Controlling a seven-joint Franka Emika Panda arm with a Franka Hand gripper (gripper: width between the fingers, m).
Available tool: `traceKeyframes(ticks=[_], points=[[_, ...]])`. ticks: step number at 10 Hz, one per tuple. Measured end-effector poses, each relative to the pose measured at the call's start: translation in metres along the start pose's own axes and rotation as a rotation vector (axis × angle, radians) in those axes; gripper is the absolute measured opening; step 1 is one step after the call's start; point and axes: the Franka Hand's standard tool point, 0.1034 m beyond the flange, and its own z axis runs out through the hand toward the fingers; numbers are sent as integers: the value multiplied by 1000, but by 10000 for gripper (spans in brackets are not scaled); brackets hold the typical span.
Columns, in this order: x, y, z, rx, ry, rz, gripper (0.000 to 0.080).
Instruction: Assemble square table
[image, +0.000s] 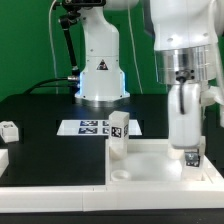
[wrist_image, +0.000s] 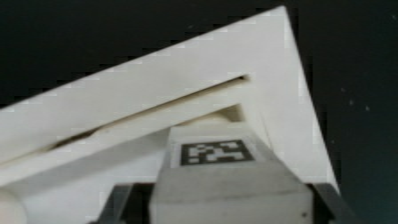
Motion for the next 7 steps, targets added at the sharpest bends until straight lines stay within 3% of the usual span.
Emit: traceKeyframes(ticks=[4,5,6,7], points=[[3,1,0,6,25,-6,295],[3,3,1,2,27,-8,350],[3,3,1,2,27,-8,515],[3,3,1,2,26,-16,515]])
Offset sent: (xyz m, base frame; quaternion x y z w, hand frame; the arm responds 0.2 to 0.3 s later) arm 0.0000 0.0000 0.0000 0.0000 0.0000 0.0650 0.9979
